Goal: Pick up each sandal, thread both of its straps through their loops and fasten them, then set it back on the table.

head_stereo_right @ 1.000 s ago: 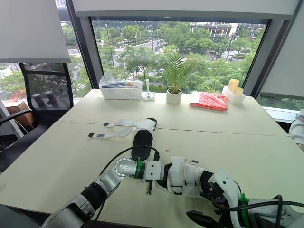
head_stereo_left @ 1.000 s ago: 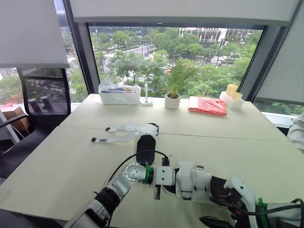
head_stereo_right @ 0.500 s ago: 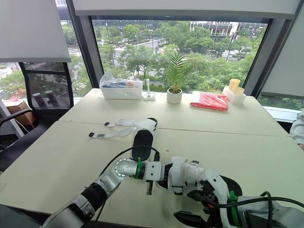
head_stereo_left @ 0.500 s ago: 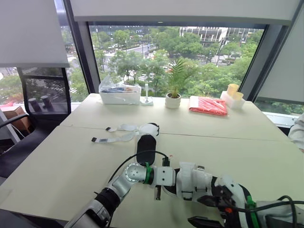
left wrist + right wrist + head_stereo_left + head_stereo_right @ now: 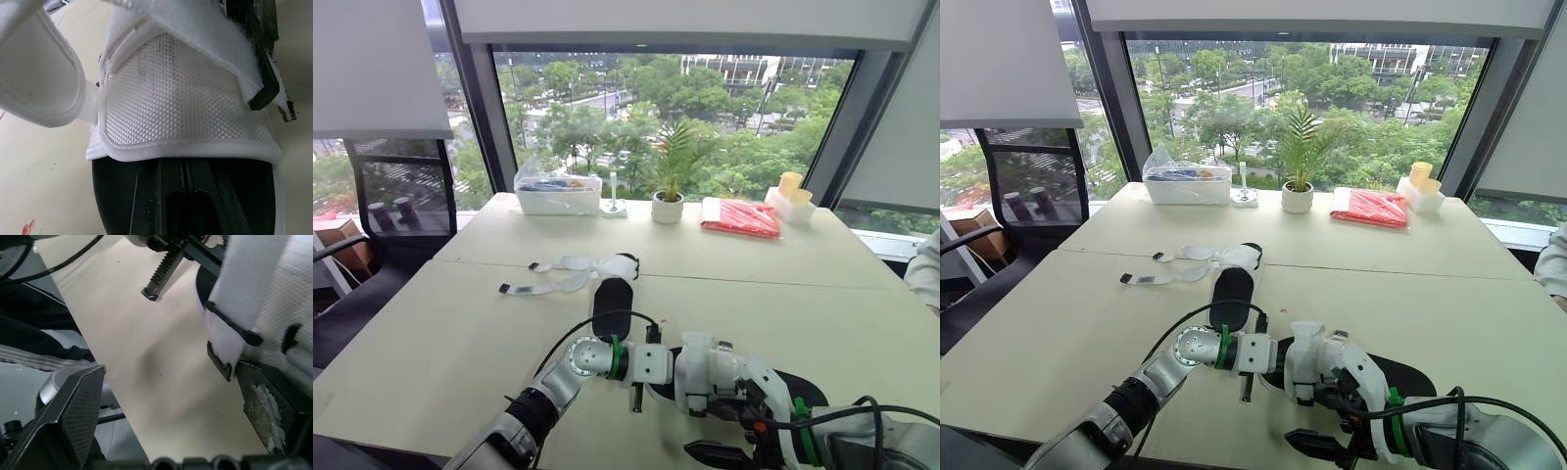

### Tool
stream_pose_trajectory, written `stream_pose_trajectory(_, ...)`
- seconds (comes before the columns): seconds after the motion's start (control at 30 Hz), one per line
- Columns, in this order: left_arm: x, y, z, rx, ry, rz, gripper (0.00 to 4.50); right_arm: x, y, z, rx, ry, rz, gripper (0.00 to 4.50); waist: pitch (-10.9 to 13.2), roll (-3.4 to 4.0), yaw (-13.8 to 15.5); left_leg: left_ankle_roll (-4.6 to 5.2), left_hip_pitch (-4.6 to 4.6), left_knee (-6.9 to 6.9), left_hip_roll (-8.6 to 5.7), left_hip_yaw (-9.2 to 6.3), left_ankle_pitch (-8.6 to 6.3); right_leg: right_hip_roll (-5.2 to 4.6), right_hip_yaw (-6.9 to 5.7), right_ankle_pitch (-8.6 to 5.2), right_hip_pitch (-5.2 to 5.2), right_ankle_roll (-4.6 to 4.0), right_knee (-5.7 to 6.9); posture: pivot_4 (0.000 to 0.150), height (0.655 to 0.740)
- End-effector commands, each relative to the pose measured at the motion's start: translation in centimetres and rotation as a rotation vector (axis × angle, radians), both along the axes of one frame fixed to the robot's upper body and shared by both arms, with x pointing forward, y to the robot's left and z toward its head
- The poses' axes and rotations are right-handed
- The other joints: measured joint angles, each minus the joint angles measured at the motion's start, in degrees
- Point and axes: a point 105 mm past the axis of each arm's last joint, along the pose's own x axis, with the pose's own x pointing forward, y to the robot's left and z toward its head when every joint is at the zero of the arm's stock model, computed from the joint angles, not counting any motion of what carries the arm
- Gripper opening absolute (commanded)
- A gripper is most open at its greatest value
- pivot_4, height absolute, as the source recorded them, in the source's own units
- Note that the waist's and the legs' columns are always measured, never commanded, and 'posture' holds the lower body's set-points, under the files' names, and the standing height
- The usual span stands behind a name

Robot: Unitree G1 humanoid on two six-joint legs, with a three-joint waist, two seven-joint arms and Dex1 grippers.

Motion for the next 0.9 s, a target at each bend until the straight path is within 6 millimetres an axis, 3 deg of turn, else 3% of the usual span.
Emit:
stream_pose_trajectory(0.03,-2.4,3.0,-7.6,0.291,0.187,0.018,0.0,0.8,0.6,1.4,0.044,-0.066,-0.005,4.48,0.01,0.0,-0.02,0.0,0.0,-0.01,0.0,0.0,0.0,0.0,0.0,0.0,-0.01,0.0,0.0,0.15,0.7374)
stream_pose_trajectory(0.07,-2.4,3.0,-7.6,0.29,0.187,0.017,0.0,0.9,0.6,1.4,0.049,-0.066,-0.011,4.48,0.01,0.01,-0.03,0.0,0.0,-0.02,0.0,0.0,0.0,0.0,0.0,0.0,-0.01,0.0,0.0,0.15,0.7374)
stream_pose_trajectory(0.17,-2.4,3.0,-7.6,0.291,0.187,0.017,0.0,1.4,0.3,1.0,0.044,-0.054,-0.037,3.67,0.01,0.02,-0.05,0.0,0.0,-0.03,0.0,0.0,0.0,0.0,0.0,0.0,-0.01,0.0,0.01,0.15,0.7374)
stream_pose_trajectory(0.4,-2.4,3.0,-7.6,0.287,0.188,0.022,0.0,1.7,-0.1,0.4,0.031,-0.037,-0.059,0.03,0.01,0.11,0.08,0.0,-0.04,-0.14,0.0,0.0,0.0,0.0,-0.01,0.0,-0.09,0.0,-0.05,0.15,0.7374)
stream_pose_trajectory(0.57,-2.5,3.1,-7.6,0.284,0.192,0.025,0.0,1.3,0.0,-0.6,0.018,0.022,-0.05,0.03,0.01,0.09,0.03,0.0,-0.06,-0.14,0.0,0.0,0.0,0.0,-0.01,0.0,-0.08,0.0,-0.08,0.15,0.7374)
stream_pose_trajectory(0.73,-3.0,3.1,-7.9,0.288,0.202,0.016,0.0,-2.3,0.7,-2.3,-0.002,0.184,0.077,0.03,0.01,0.09,0.09,0.0,-0.06,-0.22,0.0,0.0,0.0,0.0,-0.01,0.0,-0.08,-0.01,-0.13,0.15,0.7374)
stream_pose_trajectory(0.9,-3.3,3.4,-8.0,0.302,0.197,0.003,0.0,-4.2,1.0,-2.0,0.016,0.241,0.148,0.03,0.03,0.05,0.04,0.0,-0.09,-0.24,0.0,0.0,0.0,0.0,-0.01,0.0,-0.09,-0.01,-0.19,0.15,0.7374)
